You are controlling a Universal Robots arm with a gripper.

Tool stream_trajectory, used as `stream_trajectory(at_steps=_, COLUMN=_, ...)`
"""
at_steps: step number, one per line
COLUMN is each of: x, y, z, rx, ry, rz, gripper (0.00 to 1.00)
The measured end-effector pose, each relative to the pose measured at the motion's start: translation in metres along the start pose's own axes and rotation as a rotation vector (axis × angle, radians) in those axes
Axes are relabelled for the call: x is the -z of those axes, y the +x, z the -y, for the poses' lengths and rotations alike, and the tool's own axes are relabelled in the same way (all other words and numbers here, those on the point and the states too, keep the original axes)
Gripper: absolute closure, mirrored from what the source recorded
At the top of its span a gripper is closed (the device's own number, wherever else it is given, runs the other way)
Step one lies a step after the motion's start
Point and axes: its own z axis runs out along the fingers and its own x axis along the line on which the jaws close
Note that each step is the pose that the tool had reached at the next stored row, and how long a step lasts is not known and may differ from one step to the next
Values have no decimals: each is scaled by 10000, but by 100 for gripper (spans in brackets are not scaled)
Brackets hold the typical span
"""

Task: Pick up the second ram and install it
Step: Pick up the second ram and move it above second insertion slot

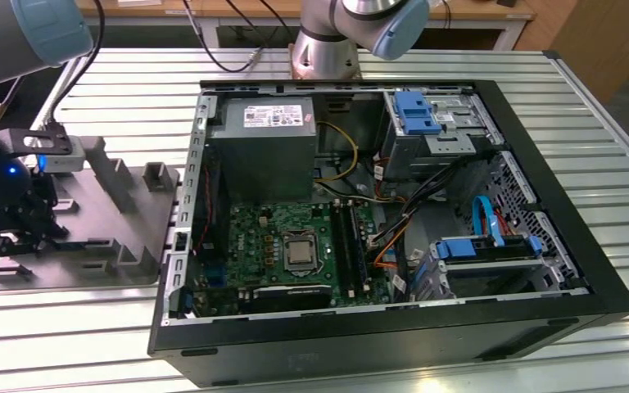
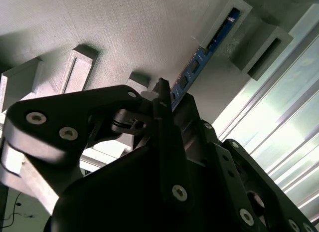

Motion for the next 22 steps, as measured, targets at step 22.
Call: stream_trajectory(at_steps=22, x=0, y=32, z=1, rx=0, ry=5, rz=2, gripper=73)
